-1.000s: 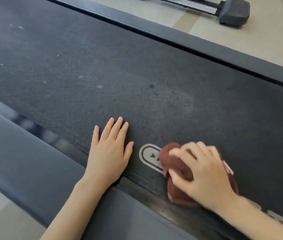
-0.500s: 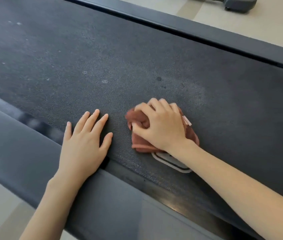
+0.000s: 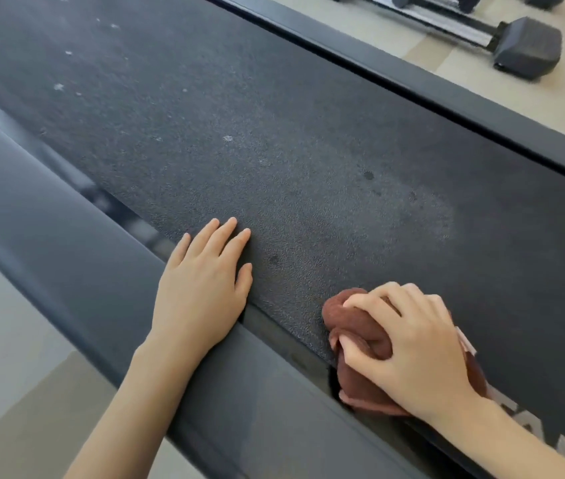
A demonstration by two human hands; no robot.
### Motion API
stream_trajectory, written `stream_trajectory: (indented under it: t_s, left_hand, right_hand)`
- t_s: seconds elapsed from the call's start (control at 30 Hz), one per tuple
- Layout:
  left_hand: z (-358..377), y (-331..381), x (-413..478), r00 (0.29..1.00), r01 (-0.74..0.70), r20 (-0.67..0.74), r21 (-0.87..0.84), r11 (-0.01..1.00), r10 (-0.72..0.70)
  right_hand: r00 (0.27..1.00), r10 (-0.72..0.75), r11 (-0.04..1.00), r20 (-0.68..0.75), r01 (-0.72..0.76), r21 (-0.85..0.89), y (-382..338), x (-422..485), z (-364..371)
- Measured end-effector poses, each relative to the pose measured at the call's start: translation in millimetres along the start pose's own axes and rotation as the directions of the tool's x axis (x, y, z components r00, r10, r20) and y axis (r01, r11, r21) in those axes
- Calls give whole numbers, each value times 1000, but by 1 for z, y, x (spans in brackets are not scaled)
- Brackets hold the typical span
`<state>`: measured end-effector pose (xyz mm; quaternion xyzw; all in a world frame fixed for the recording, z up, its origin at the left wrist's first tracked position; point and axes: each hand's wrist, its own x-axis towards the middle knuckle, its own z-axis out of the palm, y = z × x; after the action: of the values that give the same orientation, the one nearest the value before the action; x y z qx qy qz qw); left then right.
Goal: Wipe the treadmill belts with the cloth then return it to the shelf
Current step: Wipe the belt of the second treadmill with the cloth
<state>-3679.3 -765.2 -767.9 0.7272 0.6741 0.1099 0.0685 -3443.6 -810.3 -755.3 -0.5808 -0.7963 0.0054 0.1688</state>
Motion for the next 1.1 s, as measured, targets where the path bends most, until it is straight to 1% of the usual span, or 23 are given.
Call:
stream_trajectory:
  t_s: [0.13,0.27,0.37,0.47,0.6,0.73,0.8,0.9,0.97,1.1]
  left_hand:
    - [0,0,-1,993,115,-23,36,993,-115]
    - [0,-2,0,995,100,-22,46,994,-99]
    - [-1,-3,-1,995,93,-27,43,995,-92]
    - [-1,-4,0,996,86,-21,50,995,-85]
    - [0,-7,1,997,83,-13,52,995,-82]
    - [2,-6,0,996,85,-8,56,995,-85]
    - [1,-3,-1,999,52,0,78,996,-52]
    - [0,0,-2,991,-126,59,79,989,122]
    - [0,0,-1,976,-202,98,64,977,195]
    - [-1,-1,-1,974,-199,129,71,977,188]
  right_hand:
    - [998,-67,998,-16,67,19,-21,59,23]
    - [999,-45,999,-22,44,-31,-46,126,50]
    - [1000,-14,998,-27,12,-57,-57,153,63]
    - [1000,-28,998,0,28,-50,-55,140,57]
    - [998,-56,998,11,56,23,-38,73,27]
    - [998,-64,997,-7,64,30,-13,12,7]
    - [997,-68,997,-22,69,41,-7,8,6]
    - [999,-41,997,-30,43,64,-11,32,13]
    - [999,-8,999,-48,10,48,-14,58,23]
    - [996,76,996,-47,-77,-33,-13,126,43]
